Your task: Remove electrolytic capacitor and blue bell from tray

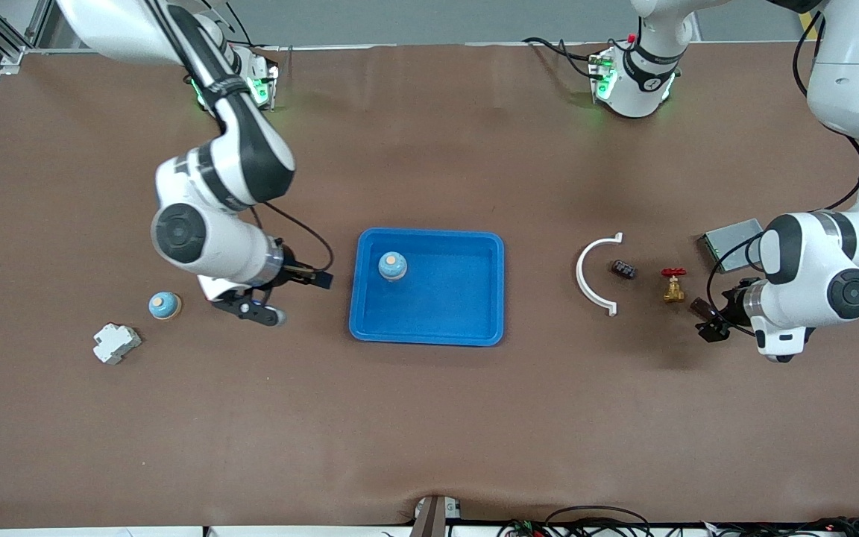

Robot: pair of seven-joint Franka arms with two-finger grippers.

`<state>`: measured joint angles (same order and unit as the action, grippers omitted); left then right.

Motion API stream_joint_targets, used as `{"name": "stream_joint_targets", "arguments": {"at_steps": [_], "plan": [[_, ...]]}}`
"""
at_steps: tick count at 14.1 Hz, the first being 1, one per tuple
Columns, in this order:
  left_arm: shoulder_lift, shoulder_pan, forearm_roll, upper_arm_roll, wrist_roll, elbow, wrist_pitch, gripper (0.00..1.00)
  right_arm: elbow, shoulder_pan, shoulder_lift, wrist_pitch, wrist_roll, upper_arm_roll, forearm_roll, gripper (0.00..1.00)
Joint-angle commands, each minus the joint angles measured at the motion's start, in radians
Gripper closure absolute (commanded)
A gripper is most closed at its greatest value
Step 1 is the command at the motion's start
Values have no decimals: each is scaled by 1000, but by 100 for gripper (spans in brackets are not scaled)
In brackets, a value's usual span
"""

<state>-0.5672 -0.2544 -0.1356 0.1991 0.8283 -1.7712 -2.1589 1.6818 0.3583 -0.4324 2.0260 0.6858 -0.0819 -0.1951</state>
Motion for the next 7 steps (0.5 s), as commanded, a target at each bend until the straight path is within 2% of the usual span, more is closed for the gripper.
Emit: {"name": "stream_joint_targets", "arguments": {"at_steps": [1,4,7], "plan": [[29,-2,37,20,28,68,124,0,-40,54,-71,66,63,11,-12,0],[35,-2,53,52,31,159,272,0,-97,100,-153,88,118,13,-4,0],[62,-6,51,65,25,180,318,0,-105,120,-186,102,123,13,-4,0]]}}
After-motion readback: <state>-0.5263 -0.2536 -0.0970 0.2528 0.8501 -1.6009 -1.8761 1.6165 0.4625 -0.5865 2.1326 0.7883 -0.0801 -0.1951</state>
